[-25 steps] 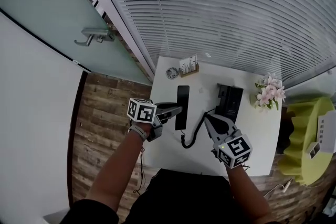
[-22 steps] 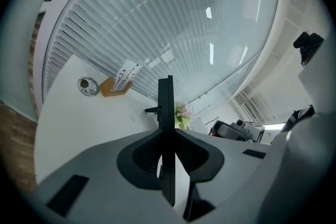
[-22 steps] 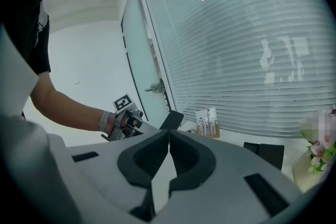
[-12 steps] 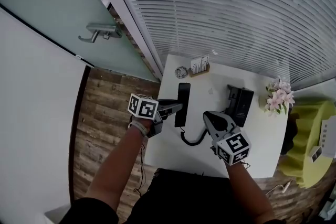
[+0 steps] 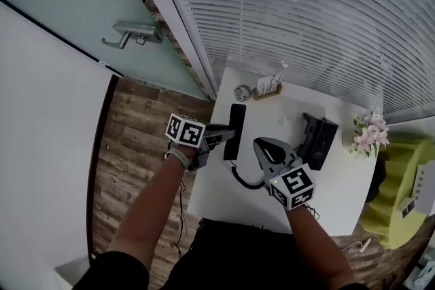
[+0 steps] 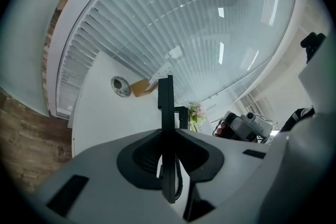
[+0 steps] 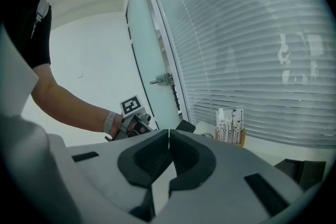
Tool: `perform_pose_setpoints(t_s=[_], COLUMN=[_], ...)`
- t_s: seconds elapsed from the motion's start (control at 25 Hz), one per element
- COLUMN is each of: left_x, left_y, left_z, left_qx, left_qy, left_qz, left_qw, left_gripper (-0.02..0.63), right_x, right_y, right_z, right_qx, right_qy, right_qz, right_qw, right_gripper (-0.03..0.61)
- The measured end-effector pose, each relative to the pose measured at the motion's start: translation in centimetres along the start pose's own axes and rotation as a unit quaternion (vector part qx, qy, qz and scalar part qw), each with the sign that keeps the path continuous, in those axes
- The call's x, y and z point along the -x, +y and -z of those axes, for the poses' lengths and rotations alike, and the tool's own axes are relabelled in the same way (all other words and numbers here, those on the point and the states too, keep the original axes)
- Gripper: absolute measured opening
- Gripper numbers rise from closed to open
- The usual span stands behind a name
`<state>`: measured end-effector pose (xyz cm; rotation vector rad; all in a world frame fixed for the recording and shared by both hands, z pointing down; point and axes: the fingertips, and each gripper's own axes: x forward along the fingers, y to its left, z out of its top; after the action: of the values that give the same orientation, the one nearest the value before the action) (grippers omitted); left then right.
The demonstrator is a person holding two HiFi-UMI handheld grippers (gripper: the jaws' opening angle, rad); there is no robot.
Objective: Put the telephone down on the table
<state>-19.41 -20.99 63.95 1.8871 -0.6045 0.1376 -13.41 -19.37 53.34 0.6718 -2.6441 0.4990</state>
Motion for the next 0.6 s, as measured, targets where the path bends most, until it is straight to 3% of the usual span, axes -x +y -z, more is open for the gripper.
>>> perform_pose_setpoints(t_s=[0.28, 0.6], left_x=[-0.3, -0.1], left_y=[3.0, 6.2], left_z=[0.1, 0.5], left_qx=[0.025, 0.057], left_qy=[0.035, 0.053], left_qz=[0.003, -0.019], left_qw=[0.9991, 0.9968], left_gripper=[0.077, 0.077], right_x=[-3.2, -5.0], right_y=[0.5, 0.2], right_z=[0.6, 2.3], right_qx=[0.012, 0.015], right_qy=[0.016, 0.038], right_qz=[-0.014, -0.019], right_qw=[1.000, 0.999], right_gripper=[0.025, 0.025])
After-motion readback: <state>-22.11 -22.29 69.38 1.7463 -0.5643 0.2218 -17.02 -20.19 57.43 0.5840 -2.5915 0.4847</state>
